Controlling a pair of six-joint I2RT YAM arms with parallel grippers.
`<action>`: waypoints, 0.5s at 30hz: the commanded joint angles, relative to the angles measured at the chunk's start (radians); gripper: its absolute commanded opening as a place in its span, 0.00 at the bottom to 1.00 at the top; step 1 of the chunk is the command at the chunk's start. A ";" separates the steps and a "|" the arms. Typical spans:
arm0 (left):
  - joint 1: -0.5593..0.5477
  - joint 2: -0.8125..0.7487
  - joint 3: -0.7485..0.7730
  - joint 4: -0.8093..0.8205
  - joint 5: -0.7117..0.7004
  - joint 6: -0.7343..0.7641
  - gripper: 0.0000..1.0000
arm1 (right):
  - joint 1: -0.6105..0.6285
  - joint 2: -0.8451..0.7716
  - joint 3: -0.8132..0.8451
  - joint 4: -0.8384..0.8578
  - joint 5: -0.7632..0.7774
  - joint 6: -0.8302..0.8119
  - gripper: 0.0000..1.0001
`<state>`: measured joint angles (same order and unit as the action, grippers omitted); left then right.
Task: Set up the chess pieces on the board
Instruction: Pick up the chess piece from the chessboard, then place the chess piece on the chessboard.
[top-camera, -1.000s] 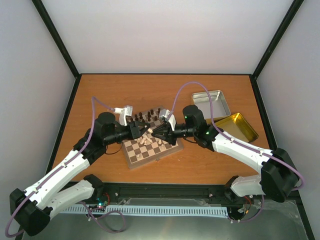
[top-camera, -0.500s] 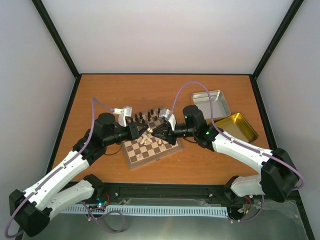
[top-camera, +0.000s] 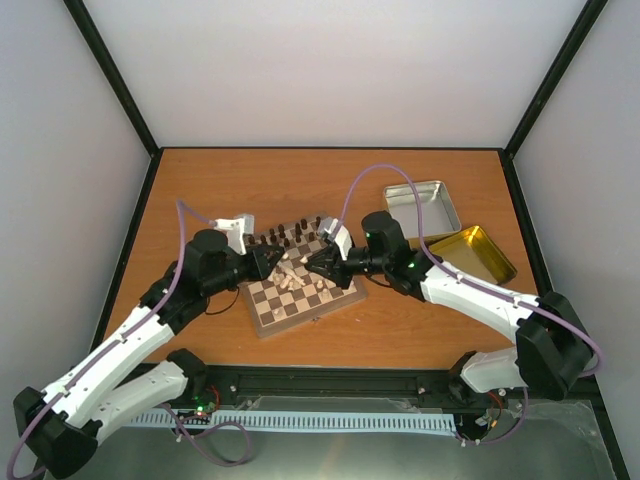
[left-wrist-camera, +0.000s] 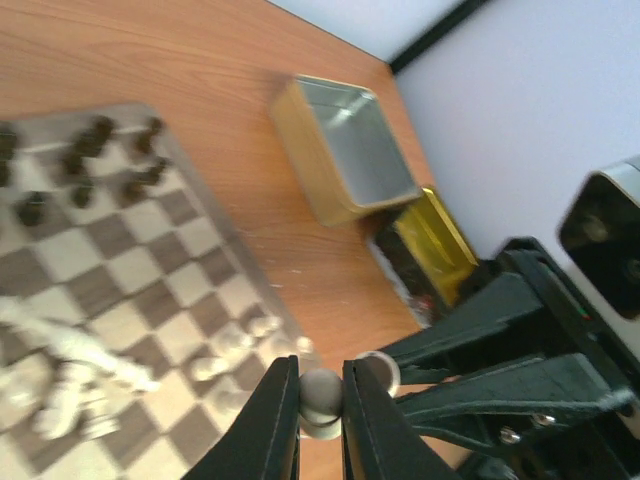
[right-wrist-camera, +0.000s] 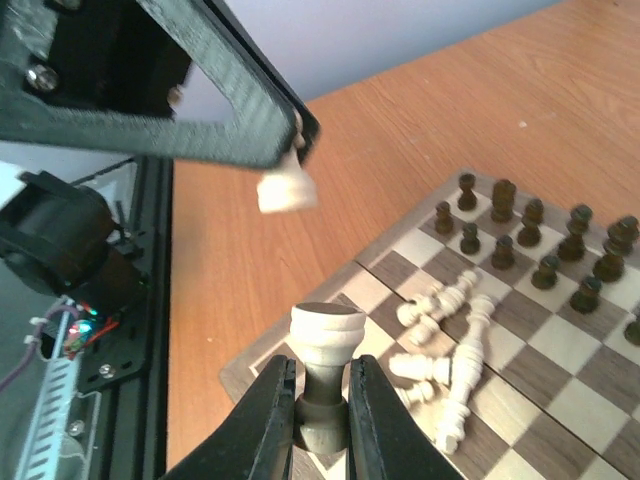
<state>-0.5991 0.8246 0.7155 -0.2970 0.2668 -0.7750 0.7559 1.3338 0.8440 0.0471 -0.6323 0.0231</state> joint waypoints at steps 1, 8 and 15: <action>0.005 -0.035 0.000 -0.165 -0.254 0.053 0.01 | 0.000 0.036 -0.009 -0.043 0.096 0.012 0.07; -0.004 -0.019 -0.080 -0.279 -0.374 0.017 0.01 | 0.000 0.053 -0.019 -0.040 0.121 0.036 0.07; -0.164 0.069 -0.151 -0.290 -0.540 -0.089 0.01 | 0.001 0.060 -0.011 -0.045 0.148 0.036 0.07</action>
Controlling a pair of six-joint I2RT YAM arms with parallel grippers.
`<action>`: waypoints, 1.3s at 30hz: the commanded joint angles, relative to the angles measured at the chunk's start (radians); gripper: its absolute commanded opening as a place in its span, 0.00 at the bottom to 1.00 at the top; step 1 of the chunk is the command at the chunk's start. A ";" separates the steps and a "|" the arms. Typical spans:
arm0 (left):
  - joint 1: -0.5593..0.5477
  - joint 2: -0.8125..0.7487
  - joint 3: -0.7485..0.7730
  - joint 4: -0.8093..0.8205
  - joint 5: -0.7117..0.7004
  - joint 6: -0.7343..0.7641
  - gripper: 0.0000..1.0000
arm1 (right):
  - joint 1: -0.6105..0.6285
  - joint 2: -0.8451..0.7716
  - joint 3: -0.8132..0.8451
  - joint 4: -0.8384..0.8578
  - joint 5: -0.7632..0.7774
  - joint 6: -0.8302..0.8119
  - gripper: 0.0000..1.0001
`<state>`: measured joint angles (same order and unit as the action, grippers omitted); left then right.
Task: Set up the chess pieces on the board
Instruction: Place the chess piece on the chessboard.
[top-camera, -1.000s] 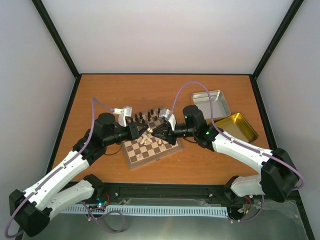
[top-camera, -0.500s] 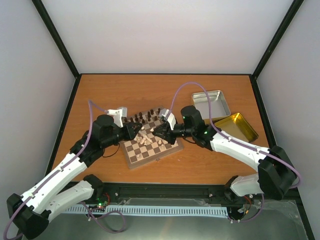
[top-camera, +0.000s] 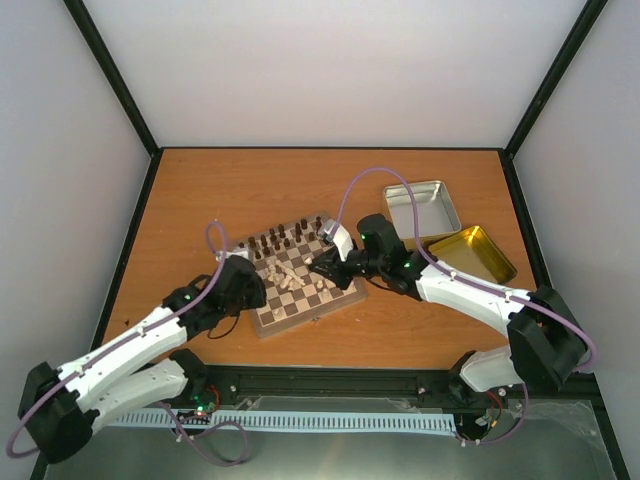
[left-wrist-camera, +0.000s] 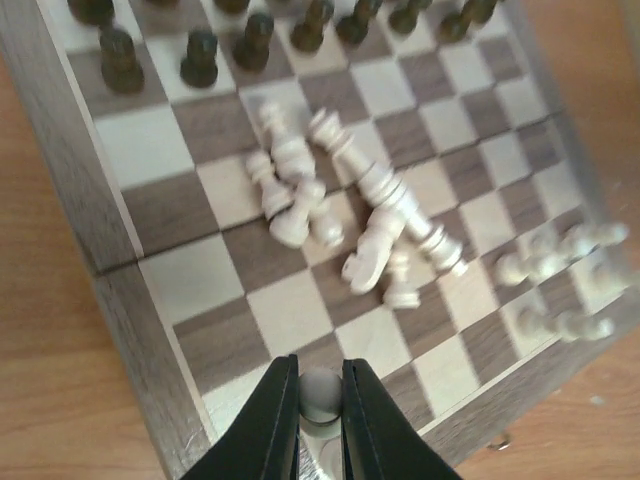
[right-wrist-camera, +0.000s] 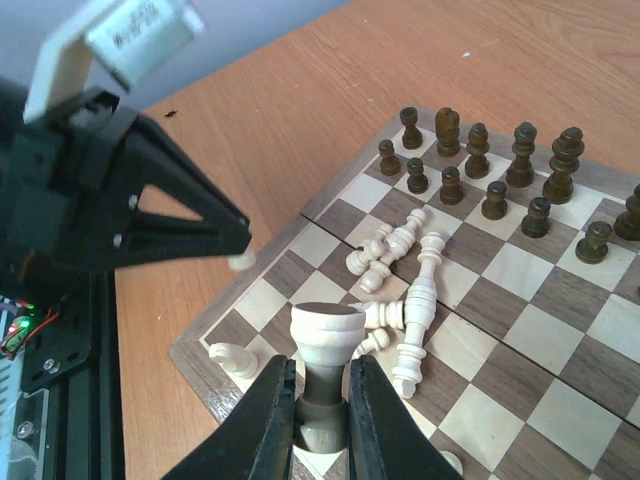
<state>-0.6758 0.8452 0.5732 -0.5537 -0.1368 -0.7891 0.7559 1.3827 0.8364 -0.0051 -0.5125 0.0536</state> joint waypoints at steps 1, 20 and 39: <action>-0.113 0.068 -0.019 -0.032 -0.162 -0.090 0.01 | 0.001 0.012 -0.003 0.006 0.031 0.004 0.07; -0.180 0.136 -0.156 0.156 -0.190 -0.061 0.04 | 0.000 0.041 0.018 -0.005 0.041 0.000 0.07; -0.179 0.004 -0.161 0.094 -0.188 -0.034 0.20 | 0.000 0.050 0.017 0.004 0.049 0.006 0.07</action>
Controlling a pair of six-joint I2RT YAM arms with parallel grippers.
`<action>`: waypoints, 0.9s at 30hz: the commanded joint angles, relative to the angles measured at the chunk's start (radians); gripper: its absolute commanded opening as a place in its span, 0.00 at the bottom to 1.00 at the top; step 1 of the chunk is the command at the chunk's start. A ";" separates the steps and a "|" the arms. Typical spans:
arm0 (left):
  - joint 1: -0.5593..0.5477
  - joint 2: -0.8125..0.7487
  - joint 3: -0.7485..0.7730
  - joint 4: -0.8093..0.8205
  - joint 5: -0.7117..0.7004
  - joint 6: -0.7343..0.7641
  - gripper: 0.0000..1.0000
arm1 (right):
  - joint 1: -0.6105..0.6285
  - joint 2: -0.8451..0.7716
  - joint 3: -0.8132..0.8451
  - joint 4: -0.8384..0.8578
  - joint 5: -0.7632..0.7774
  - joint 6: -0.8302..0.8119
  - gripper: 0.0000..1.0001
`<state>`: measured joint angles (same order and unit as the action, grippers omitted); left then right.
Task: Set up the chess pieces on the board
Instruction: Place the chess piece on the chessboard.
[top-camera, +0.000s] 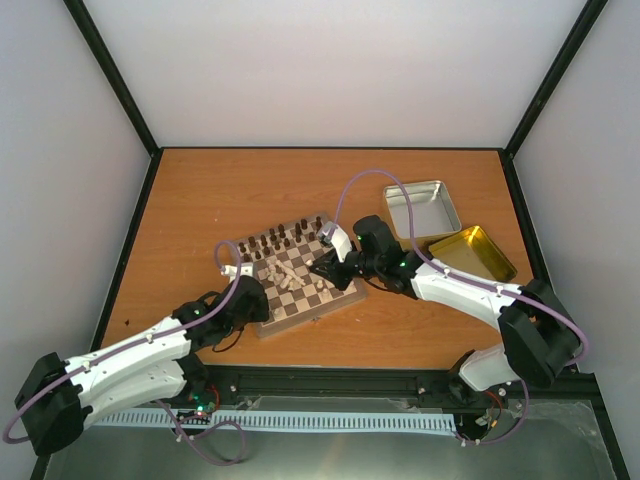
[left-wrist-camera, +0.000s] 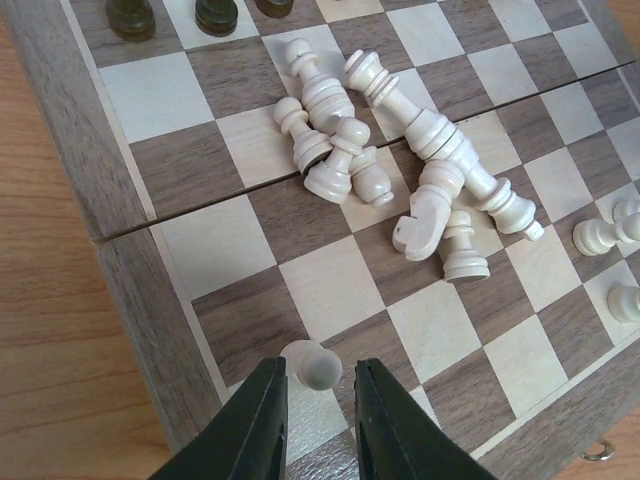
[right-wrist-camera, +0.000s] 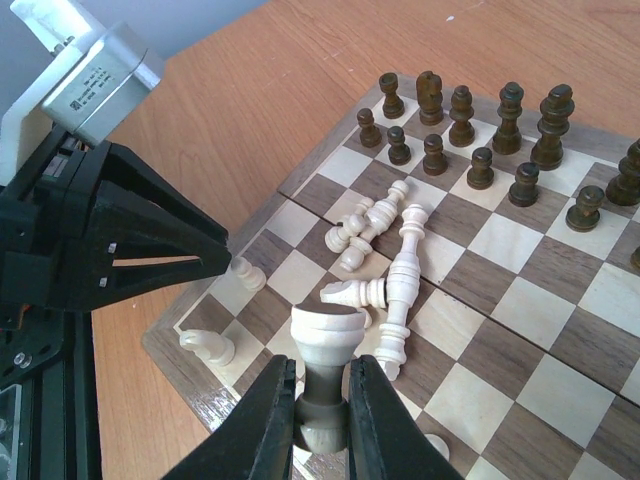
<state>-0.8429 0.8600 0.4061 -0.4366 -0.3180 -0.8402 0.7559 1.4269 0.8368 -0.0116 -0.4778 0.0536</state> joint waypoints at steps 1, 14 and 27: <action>-0.013 -0.010 0.009 -0.032 -0.012 0.012 0.20 | 0.000 0.004 0.016 0.011 0.014 0.006 0.07; -0.011 0.109 0.069 -0.023 -0.025 -0.011 0.35 | 0.000 0.003 0.012 0.010 0.005 0.018 0.07; -0.005 0.258 0.163 -0.028 -0.035 0.022 0.31 | 0.000 -0.001 0.003 0.014 0.002 0.028 0.08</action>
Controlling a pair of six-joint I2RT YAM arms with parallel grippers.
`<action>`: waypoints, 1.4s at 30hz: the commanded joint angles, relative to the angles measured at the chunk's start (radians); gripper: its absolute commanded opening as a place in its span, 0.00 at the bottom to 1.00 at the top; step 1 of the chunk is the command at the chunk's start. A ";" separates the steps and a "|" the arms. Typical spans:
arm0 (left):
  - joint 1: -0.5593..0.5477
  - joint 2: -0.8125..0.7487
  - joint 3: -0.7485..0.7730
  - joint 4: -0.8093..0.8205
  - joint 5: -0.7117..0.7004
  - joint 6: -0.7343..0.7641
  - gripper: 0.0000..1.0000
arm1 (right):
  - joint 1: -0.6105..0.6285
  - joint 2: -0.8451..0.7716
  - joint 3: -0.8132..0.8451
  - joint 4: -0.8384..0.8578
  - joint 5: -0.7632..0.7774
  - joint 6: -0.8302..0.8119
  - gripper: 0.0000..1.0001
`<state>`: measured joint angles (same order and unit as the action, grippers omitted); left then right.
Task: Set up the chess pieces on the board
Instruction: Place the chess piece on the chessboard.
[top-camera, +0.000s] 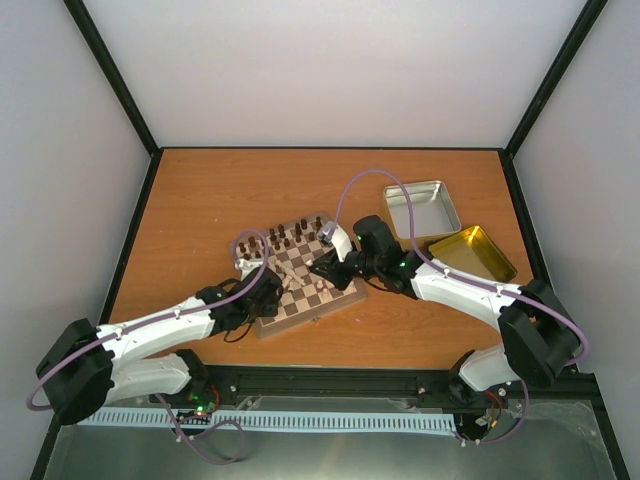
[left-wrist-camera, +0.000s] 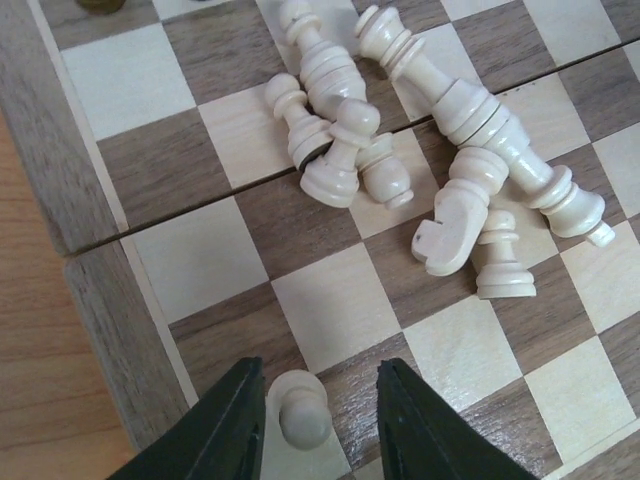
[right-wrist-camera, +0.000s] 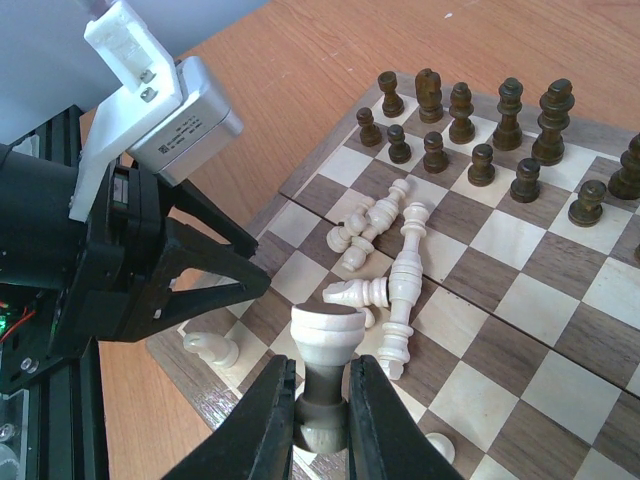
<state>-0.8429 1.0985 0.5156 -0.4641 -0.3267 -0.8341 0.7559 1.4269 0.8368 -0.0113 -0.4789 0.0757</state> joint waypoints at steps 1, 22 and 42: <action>-0.005 0.024 0.057 -0.011 -0.032 0.013 0.28 | 0.000 -0.002 0.001 0.014 0.003 0.006 0.08; -0.004 0.015 0.088 -0.169 0.030 -0.002 0.12 | 0.000 0.007 0.010 0.014 0.003 0.006 0.08; 0.047 -0.141 0.214 -0.033 0.081 -0.019 0.42 | 0.016 0.007 0.042 0.007 -0.157 -0.069 0.08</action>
<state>-0.8261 1.0374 0.6678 -0.5938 -0.3073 -0.8337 0.7589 1.4269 0.8383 -0.0116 -0.5415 0.0635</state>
